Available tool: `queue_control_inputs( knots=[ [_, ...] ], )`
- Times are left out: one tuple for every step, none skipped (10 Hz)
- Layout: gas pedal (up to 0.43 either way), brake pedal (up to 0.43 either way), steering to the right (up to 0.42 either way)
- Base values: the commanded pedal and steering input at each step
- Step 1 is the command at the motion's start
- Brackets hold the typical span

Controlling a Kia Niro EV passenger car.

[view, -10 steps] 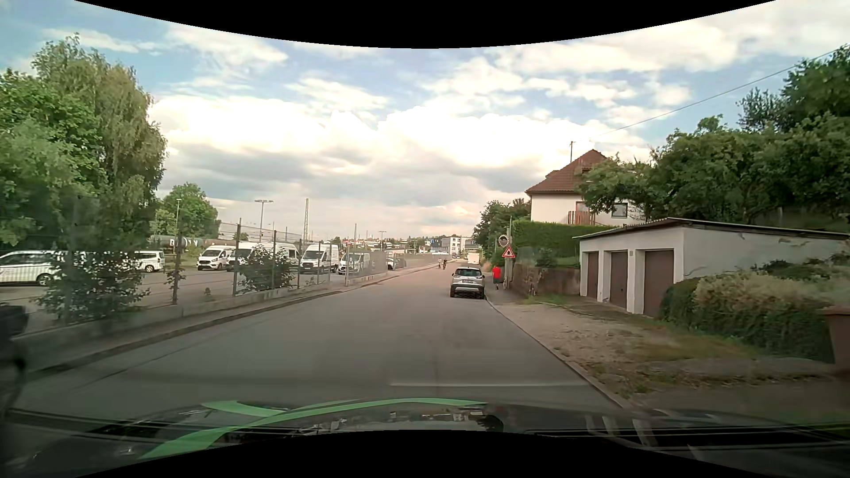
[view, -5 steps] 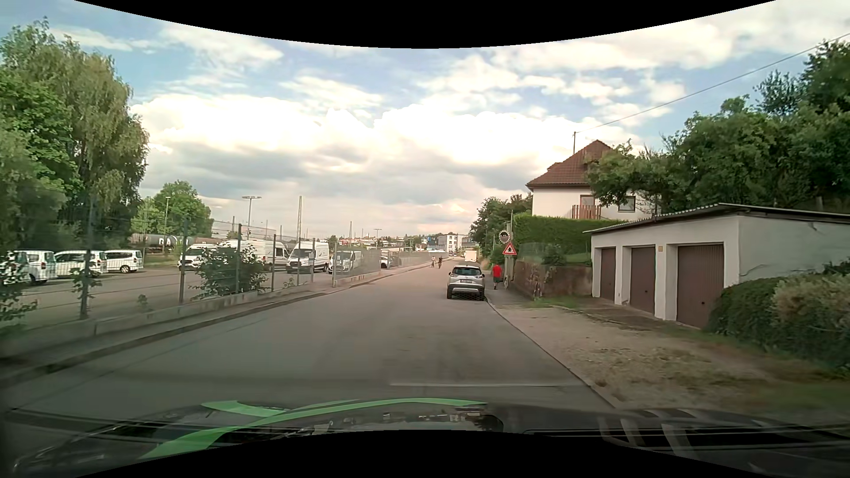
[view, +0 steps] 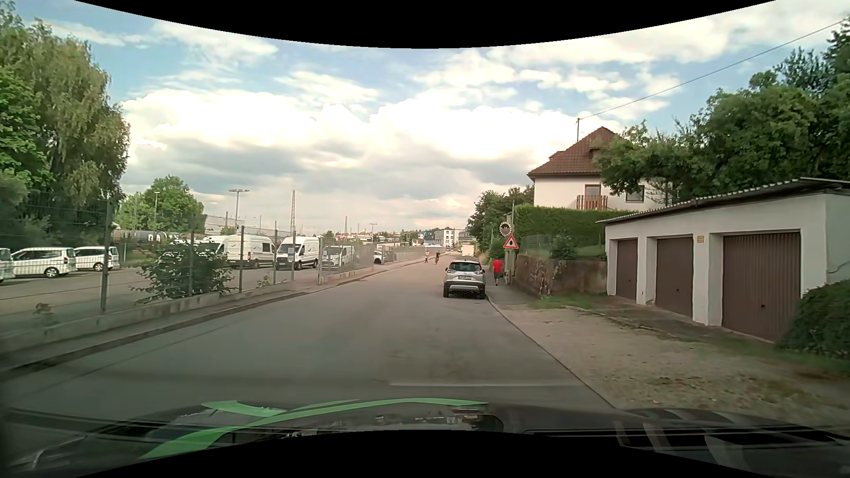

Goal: Follow the waypoints while adhering to traffic rules and regulations

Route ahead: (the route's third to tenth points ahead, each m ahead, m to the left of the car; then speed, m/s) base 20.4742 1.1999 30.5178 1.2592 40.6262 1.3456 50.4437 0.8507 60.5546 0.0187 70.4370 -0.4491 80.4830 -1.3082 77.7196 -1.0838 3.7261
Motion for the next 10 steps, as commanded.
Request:
queue_control_inputs(
  knots=[
    [0.0, 0.024, 0.005],
    [0.0, 0.037, -0.001],
    [0.0, 0.049, -0.014],
    [0.0, 0.061, -0.027],
    [0.0, 0.024, -0.045],
    [0.0, 0.0, -0.056],
    [0.0, 0.0, -0.066],
    [0.0, 0.0, -0.071],
    [0.0, 0.0, -0.078],
    [0.0, 0.0, -0.085]
  ],
)
